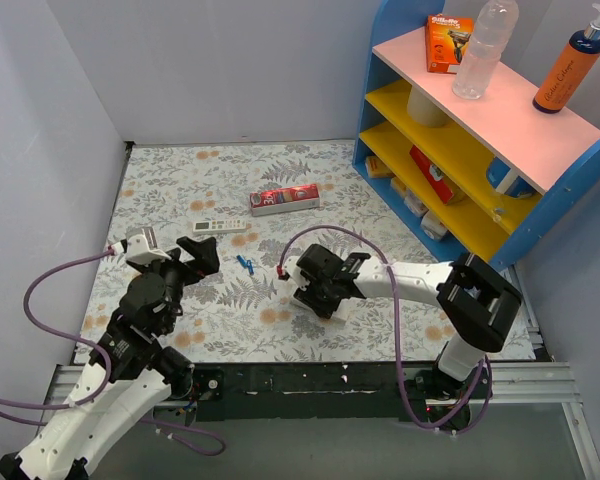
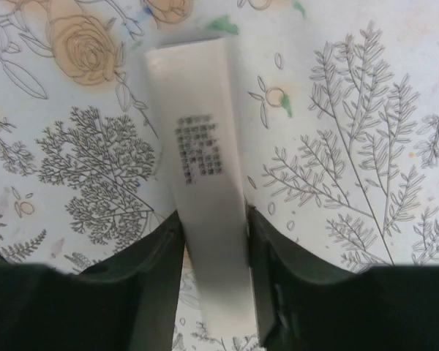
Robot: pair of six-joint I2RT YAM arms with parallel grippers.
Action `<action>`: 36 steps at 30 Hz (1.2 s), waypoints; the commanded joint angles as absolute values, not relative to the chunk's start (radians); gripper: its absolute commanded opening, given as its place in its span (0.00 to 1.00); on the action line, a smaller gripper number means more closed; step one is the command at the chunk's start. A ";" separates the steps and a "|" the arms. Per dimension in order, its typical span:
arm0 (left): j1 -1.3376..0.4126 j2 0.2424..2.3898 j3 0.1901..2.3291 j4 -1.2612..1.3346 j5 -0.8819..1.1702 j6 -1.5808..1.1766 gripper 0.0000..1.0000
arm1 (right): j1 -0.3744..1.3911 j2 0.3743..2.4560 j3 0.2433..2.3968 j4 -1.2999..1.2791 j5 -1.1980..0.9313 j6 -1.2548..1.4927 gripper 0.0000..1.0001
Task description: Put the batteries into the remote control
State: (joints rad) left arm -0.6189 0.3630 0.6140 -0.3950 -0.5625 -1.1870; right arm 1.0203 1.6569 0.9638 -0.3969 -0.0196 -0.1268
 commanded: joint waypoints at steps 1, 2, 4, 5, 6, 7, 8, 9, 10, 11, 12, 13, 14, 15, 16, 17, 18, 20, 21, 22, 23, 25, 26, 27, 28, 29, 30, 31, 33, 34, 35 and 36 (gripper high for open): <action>-0.617 0.386 0.586 -0.383 -0.626 -1.140 0.98 | 0.967 1.669 0.997 -0.403 0.063 -0.081 0.35; -0.617 0.406 0.591 -0.390 -0.627 -1.138 0.98 | 0.950 1.669 0.996 -0.410 0.072 -0.075 0.34; -0.617 0.422 0.595 -0.390 -0.623 -1.135 0.98 | 0.893 1.674 0.999 -0.426 0.092 -0.063 0.34; -0.617 0.426 0.597 -0.390 -0.618 -1.135 0.98 | 0.868 1.672 1.000 -0.431 0.107 -0.054 0.33; -0.615 0.433 0.594 -0.388 -0.612 -1.131 0.98 | 0.814 1.672 0.999 -0.437 0.110 -0.049 0.33; -0.615 0.434 0.595 -0.385 -0.611 -1.129 0.98 | 0.781 1.672 1.000 -0.439 0.113 -0.040 0.33; -0.617 0.436 0.595 -0.385 -0.611 -1.127 0.98 | 0.747 1.672 1.002 -0.440 0.120 -0.025 0.33; -0.615 0.439 0.592 -0.384 -0.607 -1.127 0.98 | 0.679 1.675 1.005 -0.443 0.123 -0.015 0.33; -0.617 0.439 0.594 -0.382 -0.603 -1.124 0.98 | 0.646 1.684 1.008 -0.451 0.141 -0.008 0.33; -0.615 0.442 0.592 -0.383 -0.601 -1.123 0.98 | 0.617 1.689 1.028 -0.460 0.150 -0.008 0.34; -0.615 0.446 0.594 -0.383 -0.600 -1.121 0.98 | 0.565 1.698 1.035 -0.465 0.155 -0.008 0.34; -0.615 0.449 0.595 -0.385 -0.597 -1.124 0.98 | 0.542 1.712 1.045 -0.466 0.156 0.015 0.37; -0.615 0.456 0.595 -0.385 -0.588 -1.124 0.98 | 0.519 1.721 1.058 -0.463 0.155 0.020 0.38; -0.615 0.459 0.595 -0.385 -0.581 -1.126 0.98 | 0.476 1.727 1.066 -0.462 0.152 0.024 0.39; -0.615 0.471 0.594 -0.384 -0.572 -1.126 0.98 | 0.456 1.738 1.071 -0.457 0.147 0.028 0.41; -0.615 0.479 0.595 -0.382 -0.562 -1.124 0.98 | 0.439 1.741 1.075 -0.450 0.134 0.031 0.43; -0.614 0.491 0.595 -0.377 -0.530 -1.123 0.98 | 0.416 1.744 1.084 -0.448 0.127 0.032 0.46; -0.615 0.544 0.609 -0.377 -0.496 -1.127 0.98 | 0.408 1.733 1.089 -0.440 0.117 0.023 0.55; -0.615 0.567 0.614 -0.374 -0.462 -1.123 0.98 | 0.408 1.723 1.088 -0.428 0.107 0.021 0.59; -0.615 0.590 0.620 -0.370 -0.448 -1.120 0.98 | 0.408 1.695 1.083 -0.423 0.092 0.020 0.65; -0.614 0.659 0.646 -0.376 -0.437 -1.126 0.98 | 0.408 1.677 1.078 -0.416 0.065 0.020 0.67; -0.614 0.771 0.688 -0.388 -0.422 -1.147 0.98 | 0.408 1.578 1.043 -0.387 0.008 0.026 0.74; -0.612 0.851 0.718 -0.391 -0.429 -1.161 0.98 | 0.410 1.544 1.028 -0.376 -0.029 0.028 0.75; -0.609 0.889 0.733 -0.391 -0.446 -1.172 0.98 | 0.410 1.478 1.014 -0.352 -0.050 0.028 0.76; -0.603 0.925 0.750 -0.402 -0.481 -1.187 0.98 | 0.410 1.445 0.979 -0.341 -0.083 0.028 0.77; -0.580 0.968 0.771 -0.406 -0.497 -1.199 0.98 | 0.411 1.412 0.963 -0.331 -0.096 0.023 0.77; -0.565 1.032 0.805 -0.407 -0.508 -1.227 0.98 | 0.411 1.379 0.947 -0.324 -0.107 0.020 0.77; -0.546 1.070 0.825 -0.408 -0.515 -1.247 0.98 | 0.413 1.317 0.907 -0.307 -0.115 0.021 0.77; -0.486 1.162 0.883 -0.405 -0.515 -1.293 0.98 | 0.414 1.220 0.867 -0.292 -0.123 0.015 0.77; -0.468 1.193 0.903 -0.411 -0.525 -1.322 0.98 | 0.416 1.186 0.844 -0.269 -0.118 0.014 0.78; -0.427 1.222 0.925 -0.419 -0.537 -1.356 0.98 | 0.416 1.155 0.804 -0.258 -0.115 0.014 0.79; -0.404 1.292 0.949 -0.423 -0.535 -1.377 0.98 | 0.416 1.096 0.786 -0.246 -0.118 0.009 0.79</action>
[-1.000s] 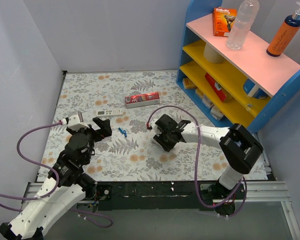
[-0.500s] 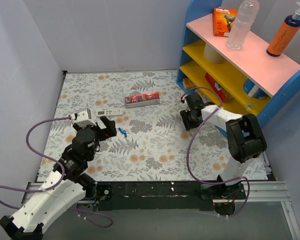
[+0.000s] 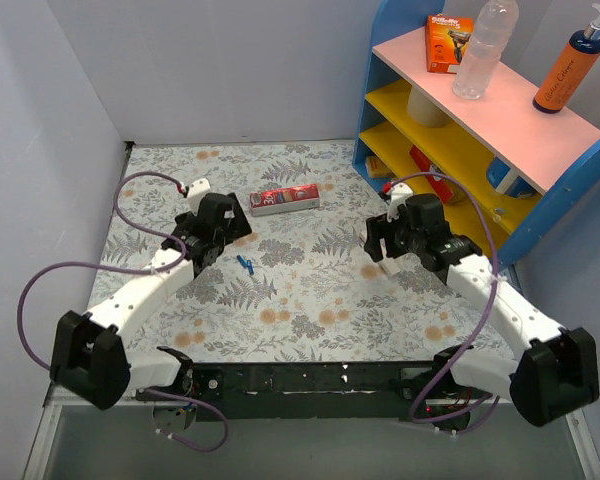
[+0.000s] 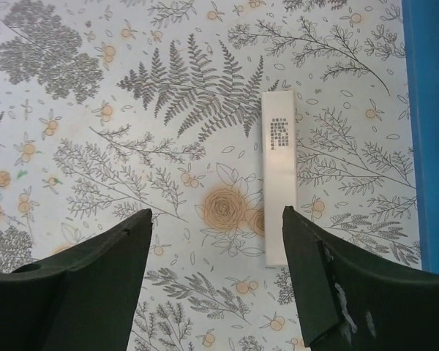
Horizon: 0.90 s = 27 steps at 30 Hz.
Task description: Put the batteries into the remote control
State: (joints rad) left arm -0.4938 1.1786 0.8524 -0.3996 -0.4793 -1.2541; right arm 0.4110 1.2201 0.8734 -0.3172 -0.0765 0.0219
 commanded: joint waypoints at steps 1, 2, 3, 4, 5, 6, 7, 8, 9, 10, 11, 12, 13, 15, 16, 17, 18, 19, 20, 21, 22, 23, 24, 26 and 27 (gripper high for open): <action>-0.384 1.325 1.000 -0.448 -0.531 -1.438 0.98 | 0.416 1.069 0.770 -0.235 -0.123 0.006 0.80; -0.347 1.368 1.032 -0.469 -0.531 -1.472 0.98 | 0.416 1.042 0.735 -0.209 -0.123 0.006 0.81; -0.328 1.406 1.060 -0.488 -0.529 -1.503 0.98 | 0.416 0.994 0.721 -0.195 -0.118 0.005 0.81; -0.312 1.489 1.122 -0.529 -0.522 -1.564 0.98 | 0.416 0.973 0.704 -0.186 -0.103 0.003 0.81; -0.283 1.527 1.152 -0.547 -0.512 -1.594 0.98 | 0.416 0.954 0.692 -0.164 -0.088 0.003 0.81; -0.270 1.564 1.181 -0.573 -0.515 -1.629 0.98 | 0.416 0.924 0.666 -0.158 -0.066 0.005 0.81; -0.258 1.606 1.213 -0.609 -0.517 -1.653 0.98 | 0.416 0.908 0.655 -0.150 -0.008 0.014 0.81; -0.238 1.670 1.260 -0.623 -0.512 -1.696 0.98 | 0.416 0.893 0.643 -0.143 0.009 0.015 0.81; -0.227 1.704 1.282 -0.630 -0.506 -1.712 0.98 | 0.416 0.867 0.617 -0.124 0.035 0.017 0.81; -0.216 1.732 1.299 -0.637 -0.506 -1.729 0.98 | 0.416 0.853 0.606 -0.117 0.050 0.018 0.82; -0.192 1.785 1.334 -0.646 -0.497 -1.771 0.98 | 0.416 0.842 0.595 -0.107 0.055 0.017 0.82; -0.178 1.811 1.351 -0.653 -0.459 -1.785 0.98 | 0.416 0.819 0.586 -0.089 0.064 0.020 0.83; -0.166 1.834 1.370 -0.664 -0.450 -1.801 0.98 | 0.416 0.810 0.569 -0.081 0.078 0.020 0.85; -0.149 1.902 1.419 -0.681 -0.448 -1.830 0.98 | 0.416 0.789 0.560 -0.069 0.092 0.020 0.85; -0.147 1.926 1.440 -0.698 -0.448 -1.833 0.98 | 0.416 0.784 0.555 -0.063 0.095 0.020 0.85; -0.144 1.945 1.460 -0.710 -0.451 -1.838 0.98 | 0.416 0.781 0.555 -0.061 0.097 0.020 0.85; -0.143 1.983 1.501 -0.724 -0.453 -1.845 0.98 | 0.416 0.781 0.554 -0.060 0.097 0.018 0.85; -0.143 1.997 1.517 -0.753 -0.463 -1.850 0.98 | 0.416 0.781 0.552 -0.057 0.094 0.018 0.85; -0.141 2.008 1.528 -0.761 -0.468 -1.856 0.98 | 0.416 0.782 0.552 -0.055 0.092 0.018 0.85; -0.141 2.029 1.545 -0.768 -0.469 -1.856 0.98 | 0.416 0.784 0.552 -0.055 0.094 0.018 0.85; -0.141 2.036 1.549 -0.784 -0.466 -1.856 0.98 | 0.416 0.787 0.551 -0.054 0.097 0.017 0.85; -0.141 2.042 1.555 -0.793 -0.457 -1.859 0.98 | 0.416 0.785 0.551 -0.054 0.098 0.017 0.85; -0.141 2.048 1.557 -0.799 -0.459 -1.861 0.98 | 0.414 0.787 0.551 -0.054 0.100 0.018 0.85; -0.141 2.054 1.548 -0.813 -0.450 -1.868 0.98 | 0.416 0.787 0.548 -0.048 0.104 0.018 0.84; -0.141 2.056 1.543 -0.815 -0.449 -1.871 0.97 | 0.416 0.788 0.548 -0.048 0.104 0.018 0.85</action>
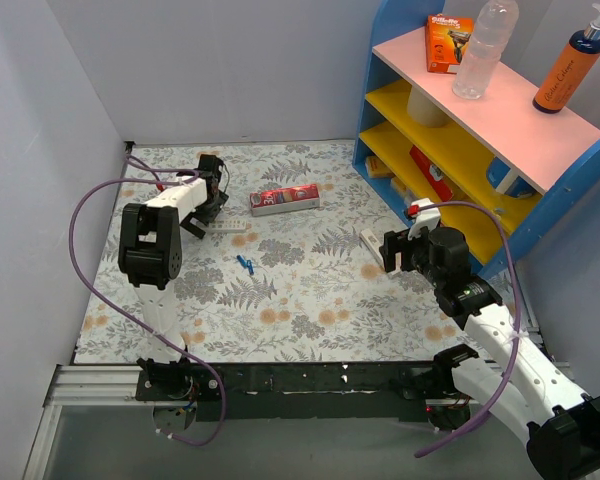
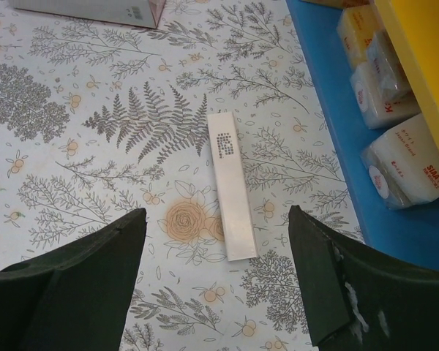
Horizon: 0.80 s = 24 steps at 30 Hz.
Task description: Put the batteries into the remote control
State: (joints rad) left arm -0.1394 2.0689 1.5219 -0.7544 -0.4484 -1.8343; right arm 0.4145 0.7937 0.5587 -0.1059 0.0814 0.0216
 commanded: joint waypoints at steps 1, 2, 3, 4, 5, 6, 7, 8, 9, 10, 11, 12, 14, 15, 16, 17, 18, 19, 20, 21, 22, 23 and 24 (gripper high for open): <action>-0.141 2.059 1.534 -0.816 -0.448 -1.868 0.95 | 0.416 0.788 0.548 -0.048 0.107 0.020 0.84; -0.141 2.062 1.528 -0.818 -0.445 -1.868 0.92 | 0.416 0.788 0.548 -0.051 0.107 0.020 0.84; -0.141 2.062 1.520 -0.815 -0.443 -1.867 0.86 | 0.416 0.787 0.548 -0.052 0.107 0.020 0.84; -0.141 2.062 1.505 -0.813 -0.439 -1.864 0.82 | 0.416 0.787 0.546 -0.054 0.107 0.021 0.84; -0.141 2.062 1.497 -0.811 -0.436 -1.862 0.79 | 0.416 0.787 0.546 -0.057 0.109 0.021 0.84; -0.141 2.062 1.491 -0.808 -0.427 -1.861 0.76 | 0.416 0.787 0.549 -0.064 0.107 0.021 0.84; -0.141 2.059 1.483 -0.804 -0.425 -1.856 0.69 | 0.416 0.784 0.549 -0.067 0.104 0.021 0.84; -0.141 2.051 1.473 -0.801 -0.423 -1.849 0.65 | 0.416 0.784 0.551 -0.074 0.104 0.021 0.84; -0.141 2.048 1.470 -0.795 -0.423 -1.845 0.61 | 0.416 0.778 0.552 -0.080 0.104 0.021 0.84; -0.141 2.040 1.463 -0.793 -0.426 -1.839 0.53 | 0.416 0.775 0.554 -0.081 0.101 0.021 0.84; -0.140 2.022 1.453 -0.787 -0.431 -1.832 0.49 | 0.416 0.766 0.554 -0.080 0.101 0.020 0.84; -0.138 2.010 1.445 -0.775 -0.434 -1.829 0.45 | 0.414 0.762 0.555 -0.081 0.095 0.020 0.83; -0.130 1.984 1.419 -0.753 -0.433 -1.816 0.35 | 0.416 0.750 0.558 -0.083 0.077 0.023 0.84; -0.126 1.953 1.410 -0.726 -0.428 -1.803 0.32 | 0.416 0.747 0.560 -0.083 0.066 0.025 0.84; -0.115 1.939 1.401 -0.715 -0.417 -1.798 0.29 | 0.416 0.746 0.557 -0.083 0.045 0.028 0.84; -0.109 1.922 1.390 -0.704 -0.408 -1.793 0.23 | 0.416 0.739 0.555 -0.086 0.031 0.034 0.84; -0.104 1.895 1.375 -0.675 -0.400 -1.775 0.18 | 0.416 0.739 0.555 -0.087 0.008 0.038 0.83; -0.098 1.875 1.362 -0.661 -0.394 -1.764 0.15 | 0.416 0.735 0.554 -0.089 -0.027 0.044 0.83; -0.097 1.855 1.350 -0.643 -0.391 -1.753 0.03 | 0.417 0.733 0.551 -0.089 -0.049 0.051 0.84; -0.097 1.833 1.321 -0.596 -0.385 -1.734 0.00 | 0.416 0.732 0.549 -0.084 -0.073 0.066 0.83; -0.097 1.780 1.303 -0.569 -0.374 -1.698 0.00 | 0.416 0.730 0.546 -0.080 -0.128 0.080 0.84; -0.097 1.751 1.283 -0.539 -0.342 -1.678 0.00 | 0.416 0.732 0.532 -0.048 -0.162 0.092 0.84; -0.097 1.714 1.232 -0.470 -0.316 -1.661 0.00 | 0.416 0.733 0.523 -0.019 -0.246 0.128 0.84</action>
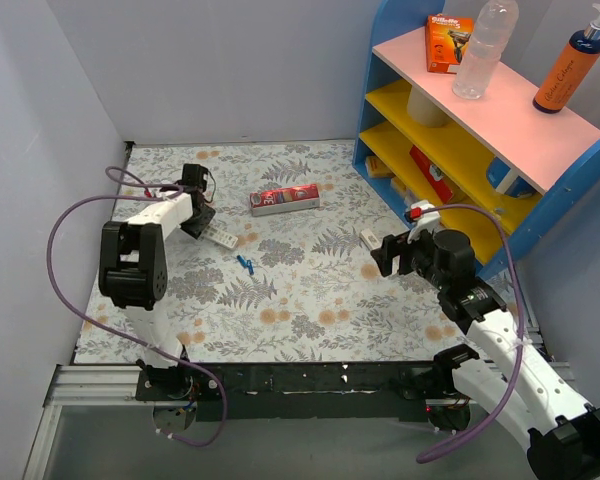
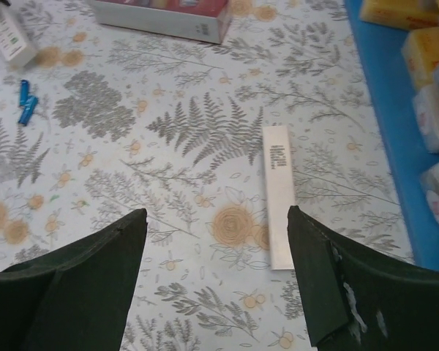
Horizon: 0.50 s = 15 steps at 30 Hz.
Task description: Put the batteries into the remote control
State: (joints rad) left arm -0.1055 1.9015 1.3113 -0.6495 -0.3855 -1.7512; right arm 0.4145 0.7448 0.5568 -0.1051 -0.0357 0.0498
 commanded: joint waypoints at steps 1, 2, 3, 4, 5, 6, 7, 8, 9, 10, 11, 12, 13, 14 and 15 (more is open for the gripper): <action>-0.097 1.648 1.209 -0.434 -0.290 -1.629 0.00 | 0.417 0.735 0.512 0.020 -0.286 0.152 0.85; -0.097 1.605 1.175 -0.396 -0.229 -1.620 0.00 | 0.419 0.747 0.487 0.100 -0.326 0.181 0.85; -0.097 1.562 1.142 -0.309 -0.192 -1.614 0.00 | 0.419 0.753 0.474 0.147 -0.407 0.216 0.86; -0.097 1.472 1.059 -0.257 -0.154 -1.594 0.00 | 0.431 0.759 0.459 0.193 -0.440 0.283 0.86; -0.098 1.426 1.017 -0.197 -0.103 -1.586 0.00 | 0.439 0.778 0.447 0.253 -0.465 0.322 0.86; -0.098 1.386 0.978 -0.084 -0.012 -1.577 0.00 | 0.452 0.788 0.424 0.355 -0.503 0.357 0.87; -0.100 1.340 0.900 -0.031 0.048 -1.571 0.00 | 0.483 0.801 0.416 0.412 -0.514 0.423 0.87; -0.101 1.277 0.876 -0.003 0.082 -1.562 0.00 | 0.501 0.827 0.411 0.457 -0.518 0.448 0.88; -0.103 1.249 0.855 0.068 0.168 -1.556 0.00 | 0.521 0.842 0.411 0.532 -0.515 0.468 0.88; -0.107 1.232 0.841 0.086 0.208 -1.551 0.00 | 0.564 0.857 0.411 0.566 -0.515 0.491 0.88; -0.115 1.203 0.818 0.103 0.244 -1.542 0.00 | 0.584 0.891 0.411 0.602 -0.514 0.535 0.88; -0.123 1.190 0.805 0.138 0.321 -1.542 0.00 | 0.604 0.909 0.411 0.697 -0.511 0.564 0.89; -0.142 1.178 0.790 0.168 0.359 -1.548 0.00 | 0.638 0.928 0.411 0.740 -0.511 0.590 0.89; -0.153 1.163 0.749 0.202 0.401 -1.554 0.00 | 0.653 0.966 0.411 0.788 -0.508 0.638 0.90; -0.166 1.137 0.732 0.265 0.431 -1.572 0.00 | 0.667 0.985 0.414 0.820 -0.500 0.655 0.90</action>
